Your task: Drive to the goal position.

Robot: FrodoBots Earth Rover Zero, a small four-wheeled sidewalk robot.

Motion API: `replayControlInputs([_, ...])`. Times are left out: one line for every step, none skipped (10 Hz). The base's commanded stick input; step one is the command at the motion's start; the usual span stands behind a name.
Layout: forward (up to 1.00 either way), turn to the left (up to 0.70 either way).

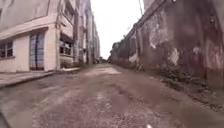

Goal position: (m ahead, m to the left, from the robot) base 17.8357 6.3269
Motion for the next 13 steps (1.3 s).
replayControlInputs([0.7, 0.0])
replayControlInputs([0.7, 0.0])
replayControlInputs([0.7, 0.0])
replayControlInputs([0.7, 0.0])
replayControlInputs([0.7, 0.0])
replayControlInputs([0.7, 0.0])
replayControlInputs([0.7, 0.0])
replayControlInputs([0.7, 0.0])
replayControlInputs([0.7, 0.0])
replayControlInputs([0.7, 0.0])
replayControlInputs([0.7, 0.0])
replayControlInputs([0.7, 0.0])
replayControlInputs([0.7, 0.0])
